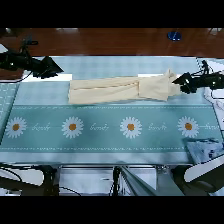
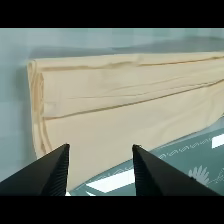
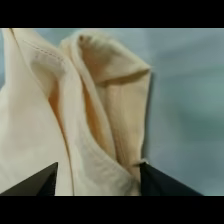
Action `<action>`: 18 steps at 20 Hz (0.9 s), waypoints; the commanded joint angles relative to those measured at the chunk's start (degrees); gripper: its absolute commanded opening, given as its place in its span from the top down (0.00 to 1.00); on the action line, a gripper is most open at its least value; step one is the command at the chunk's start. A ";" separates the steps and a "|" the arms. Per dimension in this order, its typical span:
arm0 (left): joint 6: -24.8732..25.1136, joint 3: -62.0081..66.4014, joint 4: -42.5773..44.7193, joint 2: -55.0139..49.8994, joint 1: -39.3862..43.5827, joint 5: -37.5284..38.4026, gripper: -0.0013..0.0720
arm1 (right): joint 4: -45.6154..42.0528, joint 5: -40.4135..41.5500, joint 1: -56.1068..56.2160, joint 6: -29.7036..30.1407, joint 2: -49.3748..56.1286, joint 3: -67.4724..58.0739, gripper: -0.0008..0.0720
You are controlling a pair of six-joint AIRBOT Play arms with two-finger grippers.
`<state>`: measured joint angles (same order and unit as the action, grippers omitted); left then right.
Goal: Fold the shirts.
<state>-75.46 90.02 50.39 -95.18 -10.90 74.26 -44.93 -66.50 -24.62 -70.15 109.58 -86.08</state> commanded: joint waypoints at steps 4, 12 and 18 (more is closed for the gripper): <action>-0.02 0.07 0.17 0.02 1.40 0.07 0.33 | 3.04 2.38 4.57 5.62 1.86 -1.77 0.88; -1.95 0.07 -1.18 0.07 4.61 4.31 0.92 | -5.35 -11.52 3.61 2.47 -7.93 -8.83 0.96; -3.39 0.07 -5.88 0.17 15.67 6.08 0.95 | -10.16 -16.55 3.63 -0.22 -14.25 -8.83 0.96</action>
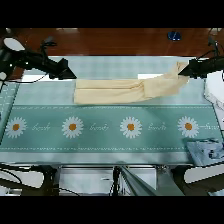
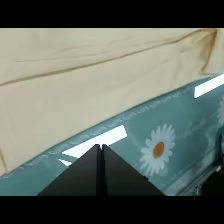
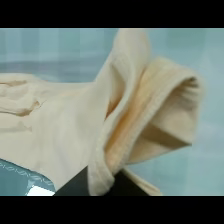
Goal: Fold the shirts.
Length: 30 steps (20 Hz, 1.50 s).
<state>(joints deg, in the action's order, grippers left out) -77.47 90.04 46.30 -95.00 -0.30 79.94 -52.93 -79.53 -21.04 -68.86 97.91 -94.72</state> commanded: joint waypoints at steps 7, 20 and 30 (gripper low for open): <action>-11.19 0.04 -1.81 -1.29 26.03 -17.88 0.95 | -2.19 -7.54 0.20 -2.05 -5.81 -0.20 0.96; -16.06 0.07 -16.20 -13.81 38.66 -37.22 0.95 | -0.31 -10.34 0.20 -4.28 -17.22 -0.20 0.96; -4.28 1.05 -43.58 -21.68 47.04 -46.25 0.95 | 1.40 -11.19 0.20 -4.83 -21.59 -0.20 0.96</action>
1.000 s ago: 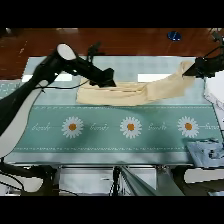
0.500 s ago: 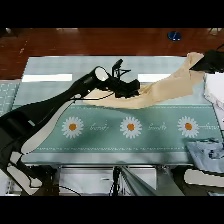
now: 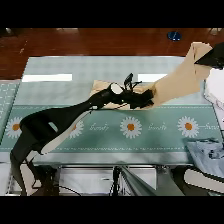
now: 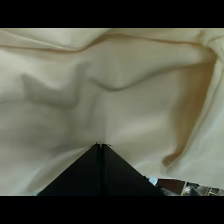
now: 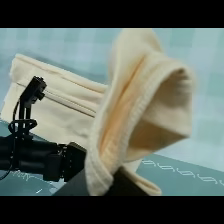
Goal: Fold the shirts.
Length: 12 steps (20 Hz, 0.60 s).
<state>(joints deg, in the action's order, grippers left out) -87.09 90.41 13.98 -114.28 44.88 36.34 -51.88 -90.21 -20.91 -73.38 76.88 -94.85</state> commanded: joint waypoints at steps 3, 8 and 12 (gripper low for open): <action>7.56 0.87 -11.47 -2.84 -1.11 0.79 0.95 | 0.33 -1.36 0.07 -0.52 -0.57 -0.07 0.96; 12.98 0.85 1.05 6.99 -19.39 14.21 0.95 | -2.34 -0.63 4.39 -0.96 -0.55 -0.07 0.96; 15.96 0.87 8.79 22.01 -38.77 28.33 0.95 | -9.73 5.51 14.93 -2.80 0.17 0.00 0.96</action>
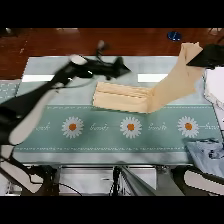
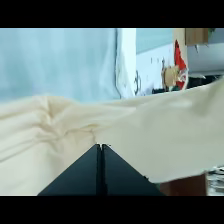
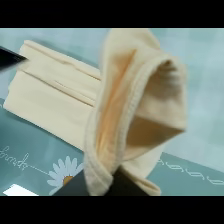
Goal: Fold the shirts.
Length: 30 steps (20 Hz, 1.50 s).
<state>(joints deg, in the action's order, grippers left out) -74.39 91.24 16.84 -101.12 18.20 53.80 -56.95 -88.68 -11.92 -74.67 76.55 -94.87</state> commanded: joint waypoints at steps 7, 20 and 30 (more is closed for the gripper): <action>5.44 0.04 5.90 26.40 -40.04 23.65 0.95 | -6.56 14.40 22.38 -8.35 8.79 0.02 0.95; 10.32 -3.02 6.80 28.46 -38.71 32.37 0.95 | 2.69 34.60 40.37 -14.01 25.57 -0.04 0.44; 10.93 -8.48 15.89 27.12 -37.09 31.78 0.88 | -34.51 5.49 21.27 -12.98 9.81 -0.04 0.33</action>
<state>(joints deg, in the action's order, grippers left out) -63.66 83.50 28.88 -73.30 -19.07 85.67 -73.63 -70.74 16.40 -87.72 90.39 -94.91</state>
